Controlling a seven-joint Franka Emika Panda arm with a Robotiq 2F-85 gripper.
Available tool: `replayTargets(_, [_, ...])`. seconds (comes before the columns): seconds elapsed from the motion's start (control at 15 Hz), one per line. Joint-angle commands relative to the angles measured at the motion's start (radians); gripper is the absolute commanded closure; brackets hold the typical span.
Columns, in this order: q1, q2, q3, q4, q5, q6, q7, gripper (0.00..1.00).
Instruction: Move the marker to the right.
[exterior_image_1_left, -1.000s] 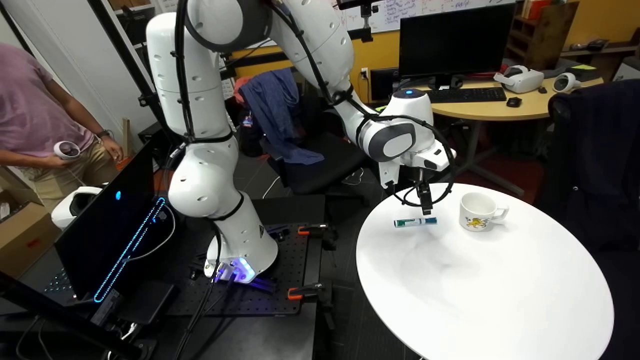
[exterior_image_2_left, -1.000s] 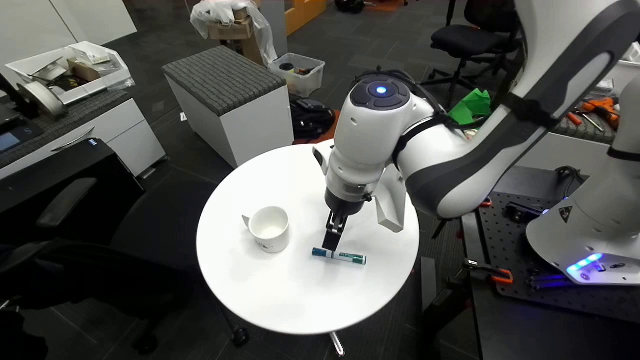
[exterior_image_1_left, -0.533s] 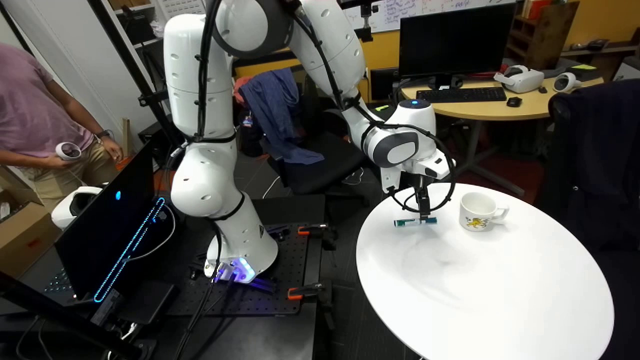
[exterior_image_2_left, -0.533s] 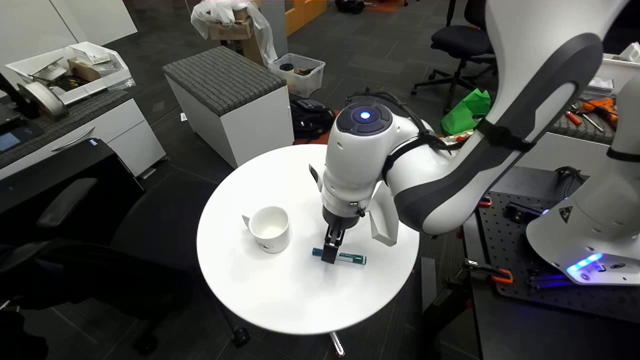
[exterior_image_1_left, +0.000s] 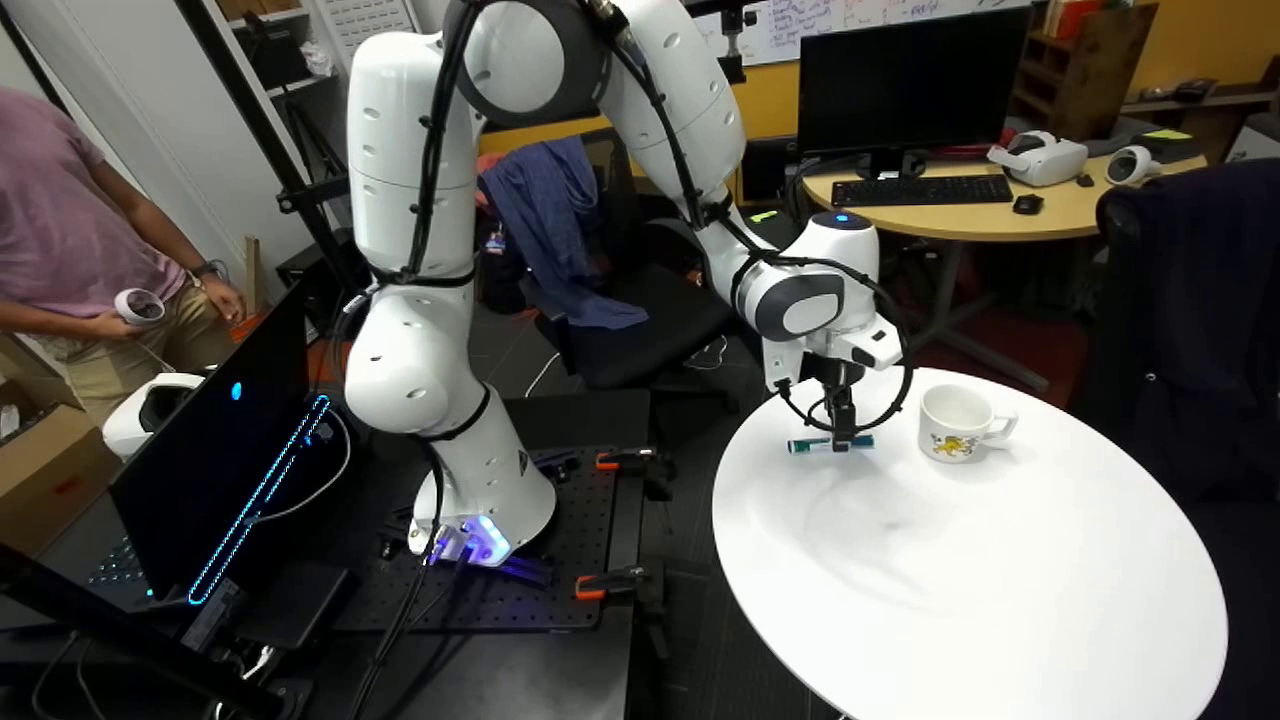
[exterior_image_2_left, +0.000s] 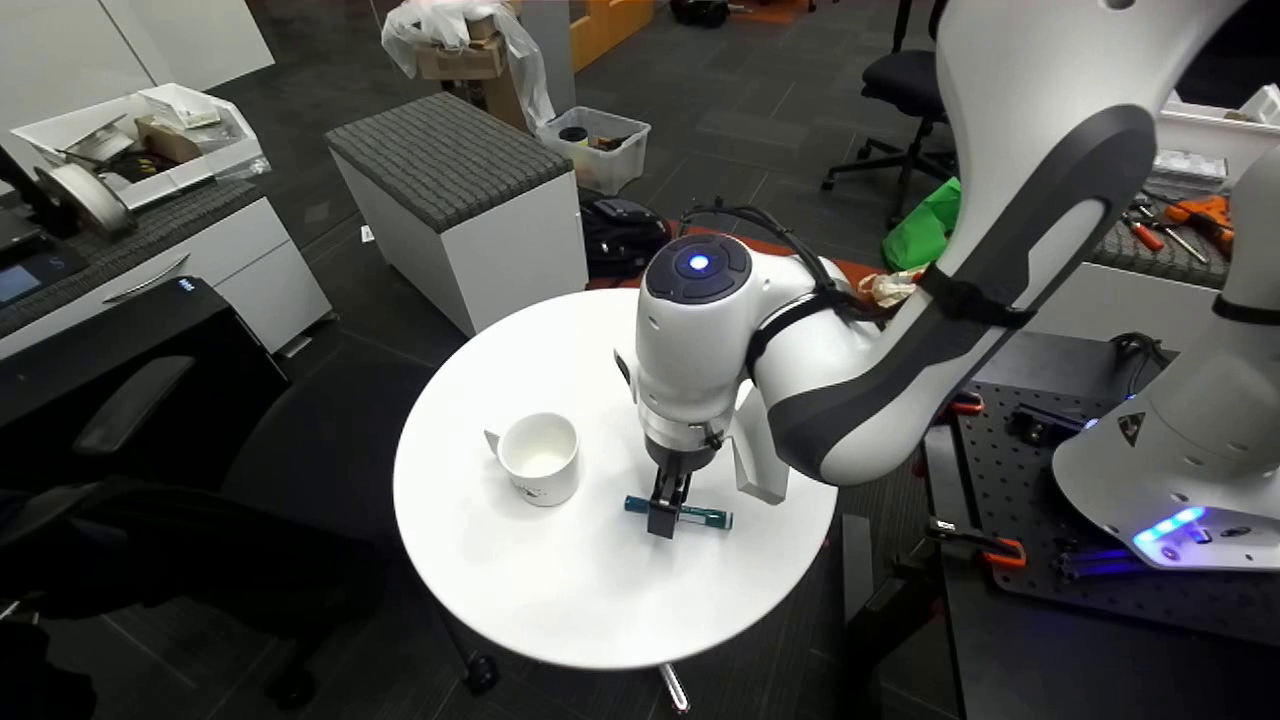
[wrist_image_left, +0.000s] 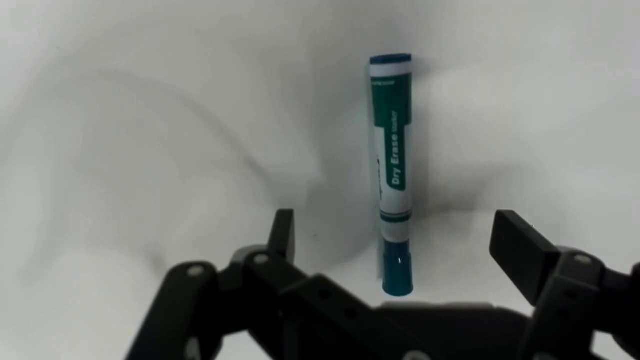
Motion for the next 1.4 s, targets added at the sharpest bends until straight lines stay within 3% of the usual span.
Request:
replayTargets(0.0, [0.027, 0.027, -0.023, 0.042, 0.019, -0.055, -0.015, 0.00])
replayTargets(1.33, [0.042, 0.118, -0.027, 0.166, 0.025, -0.166, -0.025, 0.03])
